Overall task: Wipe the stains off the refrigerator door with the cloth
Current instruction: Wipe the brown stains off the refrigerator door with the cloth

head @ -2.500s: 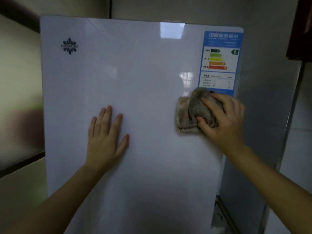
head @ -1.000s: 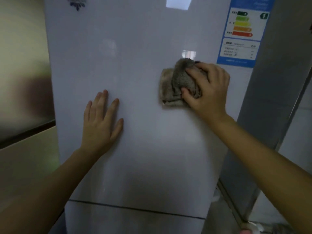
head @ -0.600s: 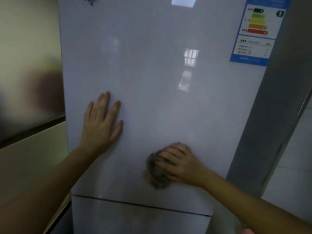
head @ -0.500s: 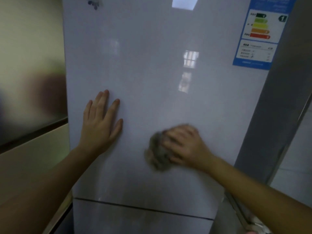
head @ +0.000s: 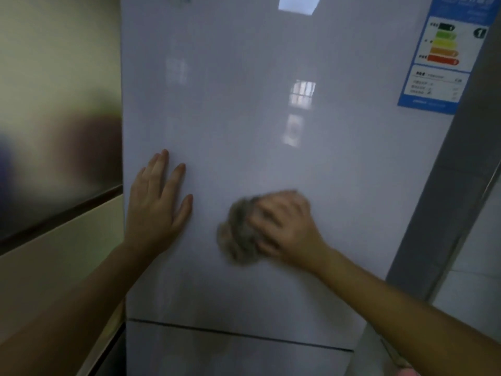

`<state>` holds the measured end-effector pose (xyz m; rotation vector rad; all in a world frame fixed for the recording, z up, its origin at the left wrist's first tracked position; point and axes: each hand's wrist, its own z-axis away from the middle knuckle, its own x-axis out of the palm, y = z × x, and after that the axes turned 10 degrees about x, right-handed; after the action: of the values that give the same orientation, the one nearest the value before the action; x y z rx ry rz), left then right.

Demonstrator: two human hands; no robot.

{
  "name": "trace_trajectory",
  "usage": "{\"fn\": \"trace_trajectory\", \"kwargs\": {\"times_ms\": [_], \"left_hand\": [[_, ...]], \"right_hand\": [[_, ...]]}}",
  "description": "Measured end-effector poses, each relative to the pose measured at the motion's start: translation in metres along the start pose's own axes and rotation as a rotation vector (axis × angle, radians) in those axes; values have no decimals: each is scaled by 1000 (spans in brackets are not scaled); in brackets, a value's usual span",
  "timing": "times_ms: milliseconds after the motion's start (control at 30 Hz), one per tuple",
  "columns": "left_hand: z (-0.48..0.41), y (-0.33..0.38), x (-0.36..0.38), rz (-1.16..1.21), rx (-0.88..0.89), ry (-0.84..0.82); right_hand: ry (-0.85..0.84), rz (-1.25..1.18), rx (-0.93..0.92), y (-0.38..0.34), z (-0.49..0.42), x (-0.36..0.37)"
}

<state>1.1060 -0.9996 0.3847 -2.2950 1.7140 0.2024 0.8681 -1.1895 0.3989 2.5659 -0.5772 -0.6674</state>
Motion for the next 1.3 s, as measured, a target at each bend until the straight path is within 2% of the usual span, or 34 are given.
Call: {"fn": "trace_trajectory", "kwargs": {"times_ms": [67, 167, 267, 467, 567, 667, 800, 867, 1000, 1100, 1300], "left_hand": [[6, -7, -1, -8, 4, 0], [8, -17, -5, 8, -25, -27], [6, -27, -8, 11, -47, -41], [11, -31, -2, 15, 2, -4], [17, -32, -2, 13, 14, 14], [36, -32, -1, 7, -5, 29], [77, -36, 3, -24, -18, 5], [99, -36, 8, -36, -33, -12], [135, -38, 17, 16, -43, -47], [145, -40, 17, 57, -18, -48], [149, -43, 21, 67, -21, -52]], "right_hand": [[-139, -15, -199, -22, 26, 11], [-181, -28, -253, -22, 25, 9], [-69, -1, -115, 3, -24, -5], [287, 37, 342, 41, -161, -32], [327, 21, 432, 20, -168, -21], [188, 13, 310, -17, -122, 9], [-85, -40, -78, -73, -27, 45], [-184, -49, -214, -91, 7, 56], [-196, -77, -252, -94, 10, 59], [-107, -72, -144, -73, -33, 45], [253, -44, 312, -41, -167, 16]]}}
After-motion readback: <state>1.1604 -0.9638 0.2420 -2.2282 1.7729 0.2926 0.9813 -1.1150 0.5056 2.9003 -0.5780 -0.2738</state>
